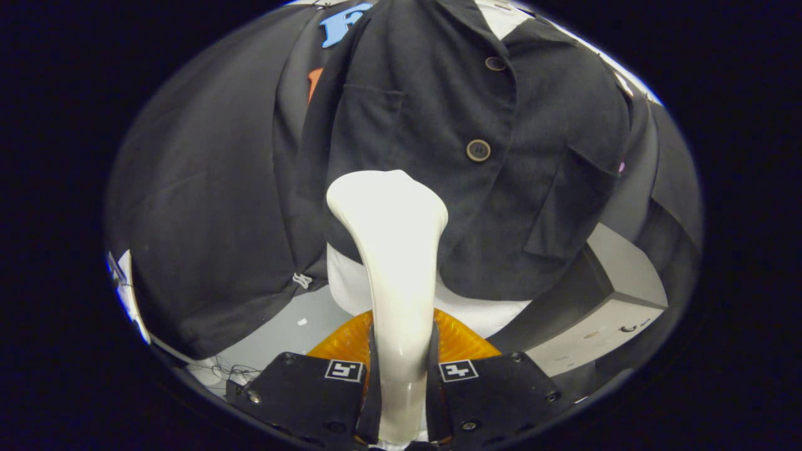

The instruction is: Iron the clothes twice with a garment steamer, once on the left side and once on the right side.

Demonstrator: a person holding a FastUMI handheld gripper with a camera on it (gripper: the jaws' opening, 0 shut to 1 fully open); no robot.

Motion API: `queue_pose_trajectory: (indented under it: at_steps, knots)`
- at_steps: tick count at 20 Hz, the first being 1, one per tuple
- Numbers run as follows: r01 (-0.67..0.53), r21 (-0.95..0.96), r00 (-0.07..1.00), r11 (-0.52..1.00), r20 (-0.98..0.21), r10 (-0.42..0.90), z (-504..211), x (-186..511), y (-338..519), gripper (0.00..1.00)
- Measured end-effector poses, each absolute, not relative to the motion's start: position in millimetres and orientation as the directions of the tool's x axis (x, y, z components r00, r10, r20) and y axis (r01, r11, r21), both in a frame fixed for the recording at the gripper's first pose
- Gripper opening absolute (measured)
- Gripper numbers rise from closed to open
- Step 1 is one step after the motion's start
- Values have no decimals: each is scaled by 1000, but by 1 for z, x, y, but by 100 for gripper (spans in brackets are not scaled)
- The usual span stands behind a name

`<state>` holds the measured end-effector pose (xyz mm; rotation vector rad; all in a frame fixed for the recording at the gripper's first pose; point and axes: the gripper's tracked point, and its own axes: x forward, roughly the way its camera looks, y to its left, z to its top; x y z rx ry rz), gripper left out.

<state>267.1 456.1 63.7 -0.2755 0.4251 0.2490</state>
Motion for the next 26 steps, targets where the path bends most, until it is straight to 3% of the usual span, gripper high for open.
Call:
queue_pose_trajectory:
  at_steps: [14, 20, 26]
  knots:
    - [-316, -205, 866, 926, -462, 193, 43, 261, 449, 31]
    - [-357, -153, 885, 921, -369, 282, 80, 236, 425, 31]
    - [-340, -80, 927, 937, -197, 319, 128, 206, 354, 31]
